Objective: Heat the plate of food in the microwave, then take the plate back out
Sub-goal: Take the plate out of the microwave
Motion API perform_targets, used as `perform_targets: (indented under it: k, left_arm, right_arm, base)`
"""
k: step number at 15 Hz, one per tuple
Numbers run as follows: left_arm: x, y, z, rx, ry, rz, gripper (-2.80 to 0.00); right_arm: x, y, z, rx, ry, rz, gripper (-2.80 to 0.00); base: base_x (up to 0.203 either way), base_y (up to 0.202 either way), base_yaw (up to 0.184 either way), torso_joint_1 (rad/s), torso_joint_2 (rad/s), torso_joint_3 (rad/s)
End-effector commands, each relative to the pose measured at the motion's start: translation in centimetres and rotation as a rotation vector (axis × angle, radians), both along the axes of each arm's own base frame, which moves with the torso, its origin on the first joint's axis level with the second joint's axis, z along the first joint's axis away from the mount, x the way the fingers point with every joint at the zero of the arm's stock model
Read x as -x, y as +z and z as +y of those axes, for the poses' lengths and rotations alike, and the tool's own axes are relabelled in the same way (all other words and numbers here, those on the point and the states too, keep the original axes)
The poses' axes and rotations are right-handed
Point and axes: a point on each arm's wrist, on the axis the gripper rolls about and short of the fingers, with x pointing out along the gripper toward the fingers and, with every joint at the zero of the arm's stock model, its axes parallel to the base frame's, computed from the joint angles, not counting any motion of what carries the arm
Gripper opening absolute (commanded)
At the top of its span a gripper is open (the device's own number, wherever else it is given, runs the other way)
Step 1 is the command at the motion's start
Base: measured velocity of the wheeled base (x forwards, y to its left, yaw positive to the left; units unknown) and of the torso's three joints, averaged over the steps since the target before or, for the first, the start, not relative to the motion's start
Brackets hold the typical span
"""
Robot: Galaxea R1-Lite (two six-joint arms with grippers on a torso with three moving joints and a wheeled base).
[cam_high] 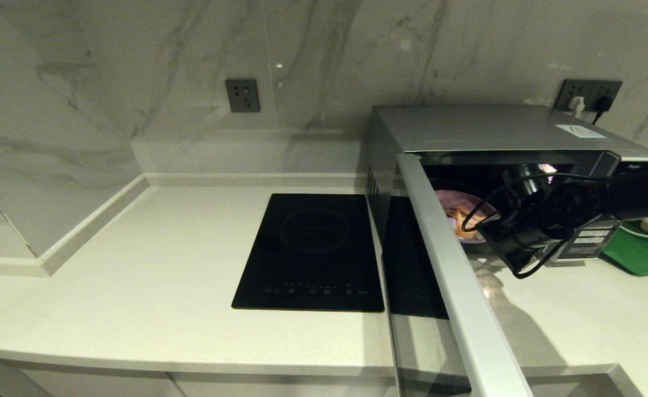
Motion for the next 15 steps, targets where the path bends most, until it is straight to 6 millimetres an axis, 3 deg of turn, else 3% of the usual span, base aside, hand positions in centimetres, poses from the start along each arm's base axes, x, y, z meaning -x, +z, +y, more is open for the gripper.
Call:
perform_targets:
  k: [1, 15]
  left_arm:
    - [0.0, 0.0, 0.0, 0.000, 0.001, -0.001, -2.80]
    - [0.0, 0.0, 0.0, 0.000, 0.001, -0.001, -2.80]
  right_arm:
    - [0.1, 0.4, -0.1, -0.007, -0.010, -0.009, -2.80]
    - [-0.4, 1.9, -0.9, -0.019, -0.025, -0.058, -2.80]
  base:
    - [0.000, 0.000, 0.000, 0.000, 0.00, 0.000]
    - [0.000, 0.000, 0.000, 0.000, 0.00, 0.000]
